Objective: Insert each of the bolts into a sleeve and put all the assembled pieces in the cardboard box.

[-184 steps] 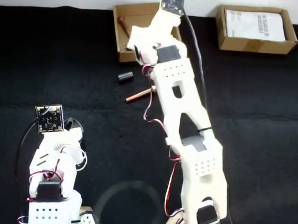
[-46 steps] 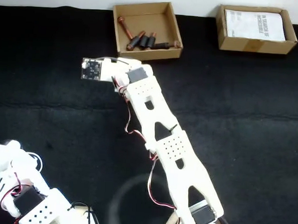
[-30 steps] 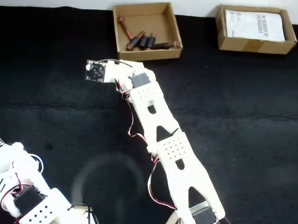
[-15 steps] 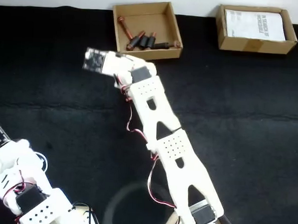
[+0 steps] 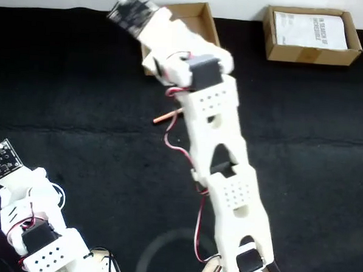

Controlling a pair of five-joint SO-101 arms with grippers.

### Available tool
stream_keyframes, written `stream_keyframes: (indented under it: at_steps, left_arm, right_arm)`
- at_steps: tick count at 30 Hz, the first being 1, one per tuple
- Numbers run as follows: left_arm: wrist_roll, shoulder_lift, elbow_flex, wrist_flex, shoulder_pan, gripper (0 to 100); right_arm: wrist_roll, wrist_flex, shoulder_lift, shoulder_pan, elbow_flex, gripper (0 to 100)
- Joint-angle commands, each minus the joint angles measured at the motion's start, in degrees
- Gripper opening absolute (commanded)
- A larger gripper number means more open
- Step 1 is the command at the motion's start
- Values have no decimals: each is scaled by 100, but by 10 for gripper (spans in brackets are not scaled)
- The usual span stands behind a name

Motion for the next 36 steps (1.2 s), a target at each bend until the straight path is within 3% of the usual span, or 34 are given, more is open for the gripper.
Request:
stream_keyframes:
  at_steps: [1, 4, 13, 23, 29, 36]
  left_arm:
    - [-484, 31, -75, 466, 303, 31]
    - [-1099, 31, -295, 1037, 488, 31]
    - [-1196, 40, -374, 1512, 796, 31]
    - [-1468, 48, -523, 1802, 989, 31]
    - [-1486, 48, -1024, 2119, 1798, 30]
    - [-2180, 716, -2009, 2110, 2466, 30]
  right_arm:
    - [-615, 338, -1059, 418, -277, 8]
    - [-1029, 760, -1499, 725, -277, 8]
    - [-1723, 1156, -3196, 1569, 48, 8]
    - [-1741, 1147, -6695, 1701, 4154, 8]
    - [-1908, 1121, -8593, 1798, 6510, 8]
    - [-1978, 1130, -10009, 2527, 8171, 8]
